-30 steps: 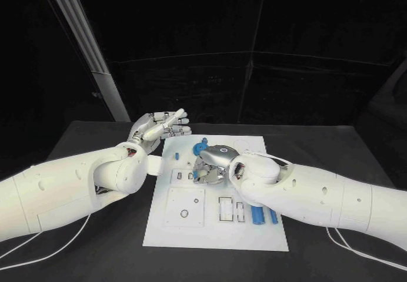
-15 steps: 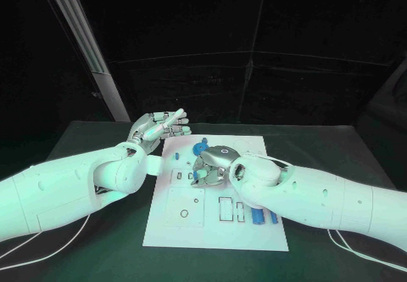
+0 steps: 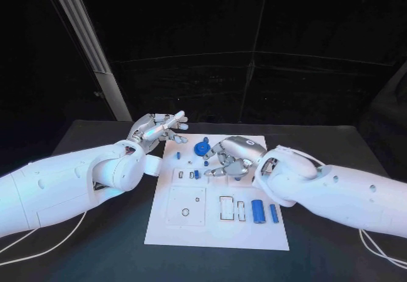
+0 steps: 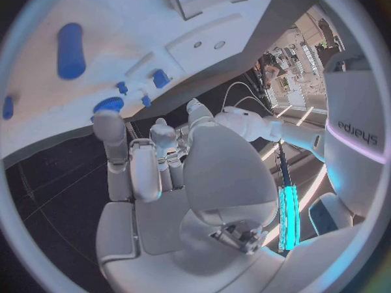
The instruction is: Assemble the parts on the task board
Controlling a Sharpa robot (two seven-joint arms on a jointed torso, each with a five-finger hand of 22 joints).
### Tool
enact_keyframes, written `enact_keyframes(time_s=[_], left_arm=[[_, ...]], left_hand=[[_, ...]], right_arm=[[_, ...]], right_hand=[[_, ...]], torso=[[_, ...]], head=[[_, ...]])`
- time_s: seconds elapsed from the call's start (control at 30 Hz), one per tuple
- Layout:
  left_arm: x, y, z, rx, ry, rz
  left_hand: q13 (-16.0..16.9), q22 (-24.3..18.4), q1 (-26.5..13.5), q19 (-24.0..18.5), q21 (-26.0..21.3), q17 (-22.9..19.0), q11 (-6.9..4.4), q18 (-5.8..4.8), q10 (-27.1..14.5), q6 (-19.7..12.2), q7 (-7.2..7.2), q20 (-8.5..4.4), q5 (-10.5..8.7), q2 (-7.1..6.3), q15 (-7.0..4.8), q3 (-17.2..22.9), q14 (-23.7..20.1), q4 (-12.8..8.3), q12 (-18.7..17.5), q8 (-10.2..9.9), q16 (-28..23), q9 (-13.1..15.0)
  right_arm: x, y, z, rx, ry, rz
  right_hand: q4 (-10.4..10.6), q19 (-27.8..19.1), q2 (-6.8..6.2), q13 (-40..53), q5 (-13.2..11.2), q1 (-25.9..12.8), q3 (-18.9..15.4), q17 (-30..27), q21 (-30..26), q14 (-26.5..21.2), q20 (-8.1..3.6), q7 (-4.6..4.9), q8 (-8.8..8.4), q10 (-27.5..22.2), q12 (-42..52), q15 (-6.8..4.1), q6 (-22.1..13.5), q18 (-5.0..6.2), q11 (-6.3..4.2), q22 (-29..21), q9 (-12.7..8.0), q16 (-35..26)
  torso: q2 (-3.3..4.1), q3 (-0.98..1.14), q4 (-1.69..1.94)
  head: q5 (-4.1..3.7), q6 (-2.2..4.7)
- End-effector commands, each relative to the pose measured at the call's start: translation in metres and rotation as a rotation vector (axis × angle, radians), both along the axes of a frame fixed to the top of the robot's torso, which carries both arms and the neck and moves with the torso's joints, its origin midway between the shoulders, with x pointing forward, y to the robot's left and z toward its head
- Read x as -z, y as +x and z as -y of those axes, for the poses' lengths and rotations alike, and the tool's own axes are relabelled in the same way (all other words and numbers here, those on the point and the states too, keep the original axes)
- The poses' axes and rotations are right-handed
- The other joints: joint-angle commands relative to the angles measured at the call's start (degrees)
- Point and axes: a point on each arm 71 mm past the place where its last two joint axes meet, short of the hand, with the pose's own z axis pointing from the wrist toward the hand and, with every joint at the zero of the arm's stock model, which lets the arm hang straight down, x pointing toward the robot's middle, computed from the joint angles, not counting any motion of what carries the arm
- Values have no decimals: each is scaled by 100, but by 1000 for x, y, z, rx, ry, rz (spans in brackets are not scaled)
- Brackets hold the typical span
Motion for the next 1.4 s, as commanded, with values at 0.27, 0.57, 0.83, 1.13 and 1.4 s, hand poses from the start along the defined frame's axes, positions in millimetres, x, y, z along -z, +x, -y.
enact_keyframes(time_s=[0.27,0.57,0.83,1.13,1.4], left_arm=[[12,4,5,316,742,-221],[10,13,17,385,1154,-316],[14,22,36,383,1270,-350],[17,27,63,392,1310,-345],[19,28,76,425,1334,-348]], left_hand=[[2145,3195,-1145,952,3209,6108,-397,-277,726,535,-529,-486,-113,384,-441,-983,527,416,2616,684,5504,411],[4184,5143,-291,1178,4662,6747,-518,-530,205,159,-510,-476,-66,498,-451,-1082,636,215,4644,1503,5907,1065],[4551,6016,-588,1377,5235,6755,-557,-664,185,-103,-559,-499,-72,336,-475,-1198,637,426,5011,2104,5911,1625],[4760,6375,-827,1451,5459,6755,-611,-720,253,-261,-623,-537,-100,339,-520,-1485,637,416,5215,2542,5911,2090],[4785,6428,-773,1457,5491,6755,-616,-727,253,-342,-629,-542,-93,323,-525,-1531,637,406,5243,2646,5911,2228]], right_arm=[[-39,24,82,123,360,-211],[-43,28,118,224,384,-208],[-42,31,121,243,381,-218],[-40,34,121,258,375,-229],[-39,37,118,260,370,-238]], right_hand=[[-199,-415,216,-1331,-67,462,-21,-1357,-1076,-264,0,13,61,-662,-1419,46,-88,175,2,-1264,10,-1362],[-240,-272,241,-1511,30,575,-31,-1399,-1241,-184,-24,-2,88,-596,-1497,24,-80,173,-18,-1390,13,-1504],[-245,-240,238,-1552,91,596,-34,-1413,-1279,-170,-29,-3,92,-589,-1513,20,-82,172,-19,-1418,12,-1543],[-223,-217,233,-1582,118,574,-54,-1431,-1310,-165,-31,-1,94,-583,-1521,22,-85,170,-16,-1440,11,-1584],[-205,-206,228,-1598,130,554,-70,-1443,-1330,-164,-30,0,93,-582,-1524,23,-91,169,-14,-1454,10,-1609]], torso=[[-209,30,-8],[-302,85,-41],[-342,103,-60],[-326,100,-65],[-321,98,-57]], head=[[63,-96],[132,-154],[163,-198],[192,-209],[198,-227]])
